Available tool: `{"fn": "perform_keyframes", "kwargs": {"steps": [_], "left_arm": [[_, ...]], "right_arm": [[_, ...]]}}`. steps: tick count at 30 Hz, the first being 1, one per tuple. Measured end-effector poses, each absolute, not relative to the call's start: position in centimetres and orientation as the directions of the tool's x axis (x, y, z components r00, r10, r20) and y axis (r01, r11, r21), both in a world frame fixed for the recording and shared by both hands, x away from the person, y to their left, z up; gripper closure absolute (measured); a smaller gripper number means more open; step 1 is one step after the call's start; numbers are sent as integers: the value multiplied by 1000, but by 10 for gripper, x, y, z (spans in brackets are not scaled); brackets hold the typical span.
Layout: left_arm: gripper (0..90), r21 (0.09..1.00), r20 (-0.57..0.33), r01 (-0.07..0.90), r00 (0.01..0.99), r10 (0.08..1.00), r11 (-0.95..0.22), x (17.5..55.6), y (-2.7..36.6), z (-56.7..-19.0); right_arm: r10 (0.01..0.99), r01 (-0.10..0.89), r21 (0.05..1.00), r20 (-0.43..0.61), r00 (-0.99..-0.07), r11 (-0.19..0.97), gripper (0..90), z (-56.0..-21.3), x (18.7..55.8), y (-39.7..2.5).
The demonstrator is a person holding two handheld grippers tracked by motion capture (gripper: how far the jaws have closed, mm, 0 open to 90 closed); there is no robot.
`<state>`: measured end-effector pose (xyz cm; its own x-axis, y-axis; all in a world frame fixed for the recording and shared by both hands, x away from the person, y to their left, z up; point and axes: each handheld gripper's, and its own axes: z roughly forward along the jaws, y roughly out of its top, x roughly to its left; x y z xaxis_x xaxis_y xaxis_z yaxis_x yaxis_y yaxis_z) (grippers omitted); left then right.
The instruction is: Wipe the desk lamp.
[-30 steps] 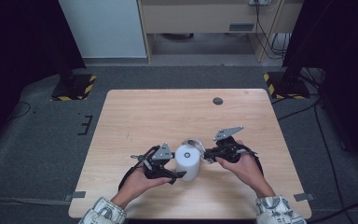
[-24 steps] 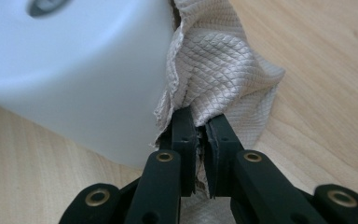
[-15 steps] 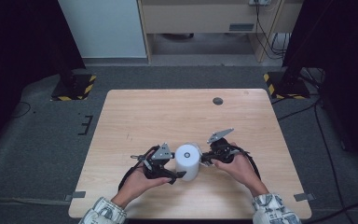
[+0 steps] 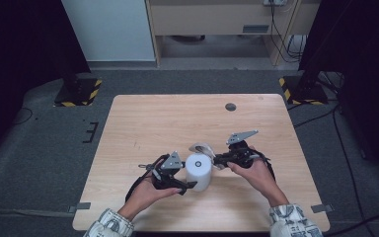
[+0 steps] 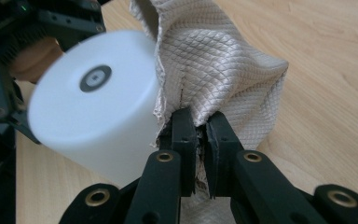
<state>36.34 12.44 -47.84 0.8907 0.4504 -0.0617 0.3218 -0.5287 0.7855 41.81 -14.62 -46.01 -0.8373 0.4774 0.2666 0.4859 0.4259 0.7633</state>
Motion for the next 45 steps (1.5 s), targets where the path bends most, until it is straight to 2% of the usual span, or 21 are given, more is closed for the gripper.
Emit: {"fn": "perform_keyframes", "kwargs": {"steps": [11, 14, 20, 25, 35, 45], "left_arm": [[191, 784, -59, 322, 889, 453, -531, 363, 124, -479], [185, 782, -58, 324, 889, 454, -533, 363, 124, -478], [185, 782, -57, 322, 889, 454, -533, 363, 124, -479], [187, 781, -57, 323, 889, 454, -535, 364, 124, -479], [183, 780, -54, 322, 889, 455, -536, 364, 124, -479], [182, 777, -47, 318, 890, 454, -543, 364, 123, -479]], "right_arm": [[507, 510, 696, 239, -828, 505, 841, -485, 422, -135], [510, 487, 719, 213, -833, 496, 841, -476, 419, -133], [489, 471, 756, 230, -841, 455, 840, -460, 416, -142], [487, 469, 758, 229, -843, 454, 841, -460, 416, -142], [509, 503, 693, 224, -831, 517, 840, -481, 422, -132], [495, 472, 752, 224, -840, 460, 840, -459, 412, -146]]}}
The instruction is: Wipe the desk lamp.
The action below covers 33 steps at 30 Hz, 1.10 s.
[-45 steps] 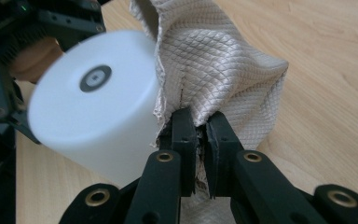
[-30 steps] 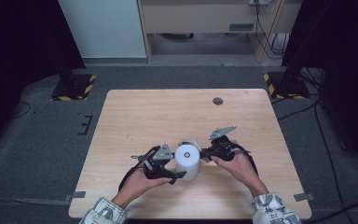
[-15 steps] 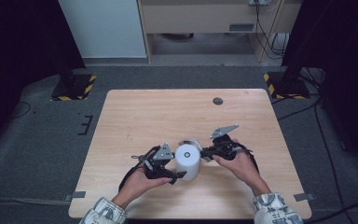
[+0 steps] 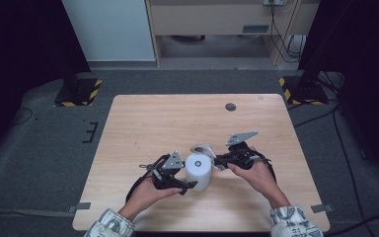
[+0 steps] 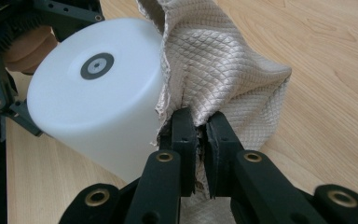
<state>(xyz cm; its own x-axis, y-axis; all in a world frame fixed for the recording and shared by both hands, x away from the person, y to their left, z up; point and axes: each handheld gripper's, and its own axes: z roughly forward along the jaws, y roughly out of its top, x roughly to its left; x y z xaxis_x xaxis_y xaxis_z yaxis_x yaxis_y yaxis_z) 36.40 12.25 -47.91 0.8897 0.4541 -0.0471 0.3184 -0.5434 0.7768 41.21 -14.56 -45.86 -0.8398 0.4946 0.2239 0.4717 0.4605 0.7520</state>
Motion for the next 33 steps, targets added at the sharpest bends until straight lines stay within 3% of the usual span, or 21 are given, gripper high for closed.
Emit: {"fn": "perform_keyframes", "kwargs": {"steps": [8, 18, 23, 33], "left_arm": [[182, 778, -46, 319, 888, 457, -542, 364, 122, -479], [186, 775, -42, 320, 886, 461, -545, 364, 123, -479], [188, 776, -41, 319, 887, 461, -545, 364, 123, -479], [188, 776, -40, 319, 886, 462, -544, 364, 122, -479]], "right_arm": [[500, 492, 703, 221, -837, 514, 840, -475, 414, -142], [458, 480, 739, 260, -850, 473, 841, -463, 434, -134], [420, 475, 722, 277, -864, 503, 841, -470, 447, -128], [431, 486, 672, 265, -862, 559, 841, -489, 445, -128]]}}
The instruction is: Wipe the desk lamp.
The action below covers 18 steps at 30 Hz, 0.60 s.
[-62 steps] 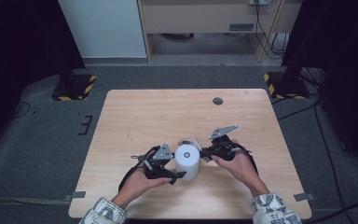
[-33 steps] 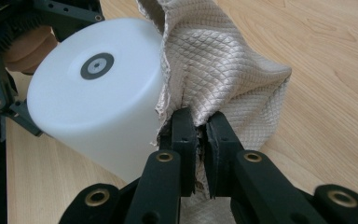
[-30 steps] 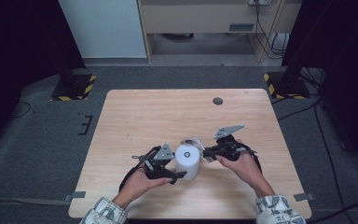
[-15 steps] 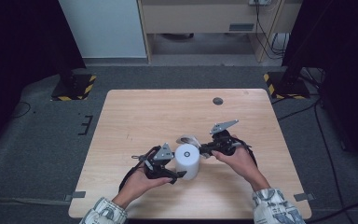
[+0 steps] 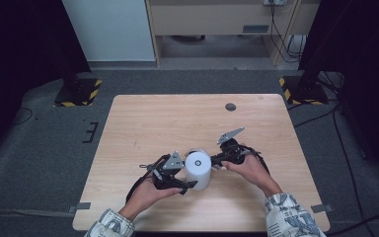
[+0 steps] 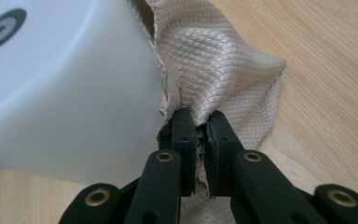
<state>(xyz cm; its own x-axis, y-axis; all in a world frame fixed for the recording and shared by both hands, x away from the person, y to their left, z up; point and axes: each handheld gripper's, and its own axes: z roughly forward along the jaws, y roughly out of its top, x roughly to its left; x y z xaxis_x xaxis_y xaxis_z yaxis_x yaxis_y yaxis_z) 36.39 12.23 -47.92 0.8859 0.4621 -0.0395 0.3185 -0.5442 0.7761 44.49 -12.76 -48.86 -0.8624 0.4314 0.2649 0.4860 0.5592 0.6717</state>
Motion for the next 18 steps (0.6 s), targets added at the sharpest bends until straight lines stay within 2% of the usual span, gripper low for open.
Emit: {"fn": "perform_keyframes", "kwargs": {"steps": [10, 18], "left_arm": [[189, 777, -39, 319, 885, 465, -543, 364, 122, -479], [194, 777, -41, 321, 884, 465, -542, 364, 122, -479]], "right_arm": [[450, 458, 696, 212, -867, 554, 840, -477, 432, -134], [477, 400, 734, 118, -871, 550, 840, -452, 402, -150]]}}
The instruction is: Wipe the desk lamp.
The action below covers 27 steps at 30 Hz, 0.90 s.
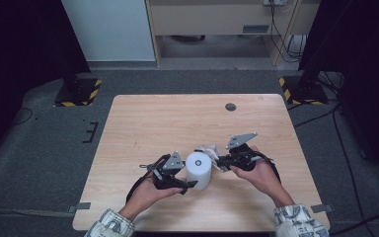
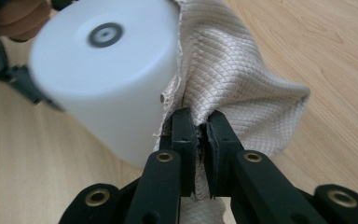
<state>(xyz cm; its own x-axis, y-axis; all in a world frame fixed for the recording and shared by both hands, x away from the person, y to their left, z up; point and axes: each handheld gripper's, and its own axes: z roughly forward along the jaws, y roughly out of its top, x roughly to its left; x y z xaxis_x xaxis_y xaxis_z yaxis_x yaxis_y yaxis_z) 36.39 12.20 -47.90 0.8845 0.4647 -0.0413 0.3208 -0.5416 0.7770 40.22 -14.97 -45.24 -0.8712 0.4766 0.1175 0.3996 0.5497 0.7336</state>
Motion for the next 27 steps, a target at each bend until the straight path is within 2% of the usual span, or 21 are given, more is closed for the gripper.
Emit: {"fn": "perform_keyframes", "kwargs": {"steps": [9, 15, 24, 27], "left_arm": [[196, 778, -35, 314, 886, 463, -544, 364, 121, -478], [195, 778, -37, 315, 886, 461, -543, 365, 122, -478], [196, 777, -44, 320, 886, 461, -541, 366, 122, -478], [194, 778, -42, 319, 886, 462, -541, 366, 122, -479]], "right_arm": [[466, 388, 741, 116, -877, 548, 840, -454, 365, -161], [438, 357, 774, 116, -892, 523, 840, -443, 352, -159], [377, 361, 698, 139, -916, 619, 840, -472, 349, -140], [367, 348, 703, 132, -921, 620, 840, -470, 347, -138]]}}
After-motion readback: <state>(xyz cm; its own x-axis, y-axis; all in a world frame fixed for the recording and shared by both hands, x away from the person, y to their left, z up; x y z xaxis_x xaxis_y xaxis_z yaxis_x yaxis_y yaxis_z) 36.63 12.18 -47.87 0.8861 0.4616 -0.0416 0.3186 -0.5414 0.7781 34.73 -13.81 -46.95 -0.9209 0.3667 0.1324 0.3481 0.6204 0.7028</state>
